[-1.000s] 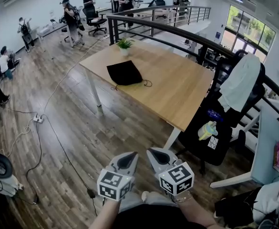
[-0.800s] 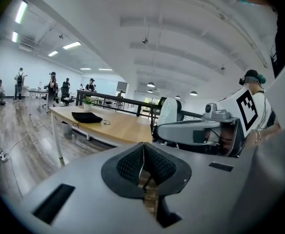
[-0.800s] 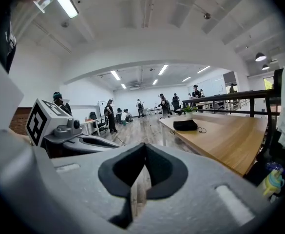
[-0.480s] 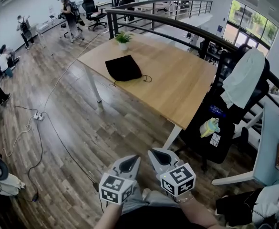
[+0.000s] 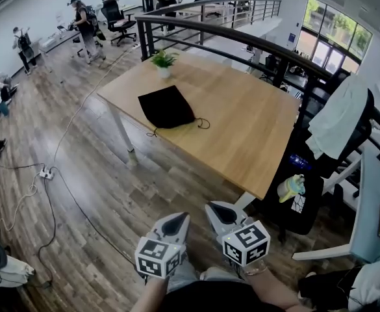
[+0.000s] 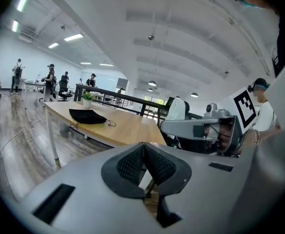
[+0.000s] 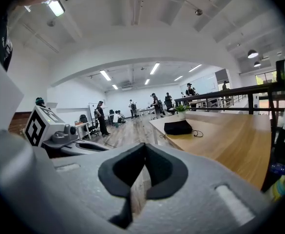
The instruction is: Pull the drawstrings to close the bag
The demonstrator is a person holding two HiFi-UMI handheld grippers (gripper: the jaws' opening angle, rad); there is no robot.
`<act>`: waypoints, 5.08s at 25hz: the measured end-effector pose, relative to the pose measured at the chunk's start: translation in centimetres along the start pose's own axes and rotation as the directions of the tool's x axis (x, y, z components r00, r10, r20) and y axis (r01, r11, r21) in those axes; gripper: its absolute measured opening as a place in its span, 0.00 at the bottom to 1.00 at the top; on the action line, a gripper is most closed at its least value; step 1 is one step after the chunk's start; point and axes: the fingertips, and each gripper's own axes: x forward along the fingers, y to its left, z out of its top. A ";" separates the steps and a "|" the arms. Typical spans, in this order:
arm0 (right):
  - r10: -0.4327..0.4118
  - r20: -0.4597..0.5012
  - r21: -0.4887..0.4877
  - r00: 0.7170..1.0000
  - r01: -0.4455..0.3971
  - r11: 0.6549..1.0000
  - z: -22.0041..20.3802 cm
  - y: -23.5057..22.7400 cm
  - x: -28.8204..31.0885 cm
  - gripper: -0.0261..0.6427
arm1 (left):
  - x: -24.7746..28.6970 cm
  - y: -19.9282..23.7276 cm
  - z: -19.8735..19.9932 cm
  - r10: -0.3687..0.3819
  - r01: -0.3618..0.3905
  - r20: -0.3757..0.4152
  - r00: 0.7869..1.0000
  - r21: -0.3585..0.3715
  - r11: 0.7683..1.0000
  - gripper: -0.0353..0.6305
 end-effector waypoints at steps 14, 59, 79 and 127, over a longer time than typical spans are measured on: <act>-0.044 0.003 -0.021 0.999 0.044 0.999 5.5 -2.0 14.6 0.04 | 4.5 14.7 7.6 -0.022 0.022 0.025 0.999 0.003 1.000 0.08; 0.094 -0.073 -0.064 0.993 -0.099 0.993 12.0 -17.9 34.6 0.04 | 21.2 30.6 15.7 0.104 -0.105 -0.024 0.994 -0.059 0.993 0.08; 0.090 -0.183 -0.035 0.979 -0.098 0.995 9.9 -22.9 37.3 0.04 | 26.4 33.4 14.8 0.092 -0.107 -0.114 0.989 -0.128 0.986 0.08; -0.126 -0.545 -0.490 0.829 -0.194 0.850 -0.3 -34.2 41.0 0.26 | 31.4 42.4 5.5 0.091 -0.090 -0.464 0.881 0.023 0.996 0.26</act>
